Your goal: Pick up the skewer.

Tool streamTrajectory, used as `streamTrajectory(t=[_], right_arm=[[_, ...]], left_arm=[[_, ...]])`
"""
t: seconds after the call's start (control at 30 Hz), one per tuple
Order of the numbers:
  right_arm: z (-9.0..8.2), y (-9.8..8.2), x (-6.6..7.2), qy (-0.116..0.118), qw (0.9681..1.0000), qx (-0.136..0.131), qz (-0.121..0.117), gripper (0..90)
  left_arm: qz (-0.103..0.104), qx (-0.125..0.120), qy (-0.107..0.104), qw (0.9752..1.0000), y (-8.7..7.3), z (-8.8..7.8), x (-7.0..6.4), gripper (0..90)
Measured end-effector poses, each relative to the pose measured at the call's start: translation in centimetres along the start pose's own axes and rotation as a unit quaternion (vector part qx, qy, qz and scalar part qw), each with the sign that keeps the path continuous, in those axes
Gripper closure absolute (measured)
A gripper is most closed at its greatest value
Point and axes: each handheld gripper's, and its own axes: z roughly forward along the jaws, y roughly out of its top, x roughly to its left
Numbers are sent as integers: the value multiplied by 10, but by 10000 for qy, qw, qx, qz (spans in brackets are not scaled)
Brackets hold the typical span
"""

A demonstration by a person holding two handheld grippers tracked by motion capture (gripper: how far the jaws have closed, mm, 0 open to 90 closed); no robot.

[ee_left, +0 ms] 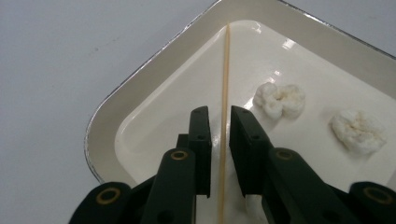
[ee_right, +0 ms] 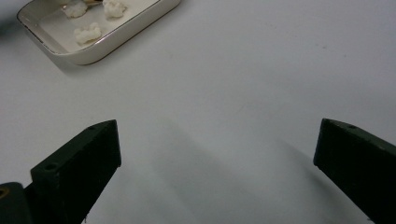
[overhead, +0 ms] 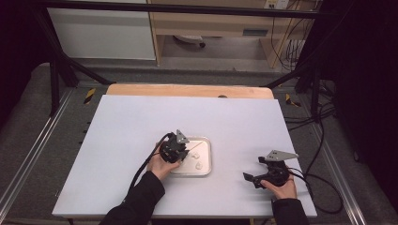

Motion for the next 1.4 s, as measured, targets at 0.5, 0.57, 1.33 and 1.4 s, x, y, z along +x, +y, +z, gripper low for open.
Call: streamTrajectory(t=[0.5, 0.57, 1.33, 1.4], right_arm=[[1, 0, 0, -7, 10000, -7, -28, 12], [1, 0, 0, -9, 10000, -10, -34, 12], [0, 1, 2, -39, 9999, -57, -74, 11], [-1, 3, 3, -50, 9999, -48, -142, 8]], left_arm=[[-55, 20, -52, 10000, -8, -4, -1, 871], [-45, 5, -35, 10000, -8, -4, -2, 882], [-133, -375, -303, 9987, -16, -33, 4, 886], [-98, -390, -316, 9987, -16, -35, 4, 885]])
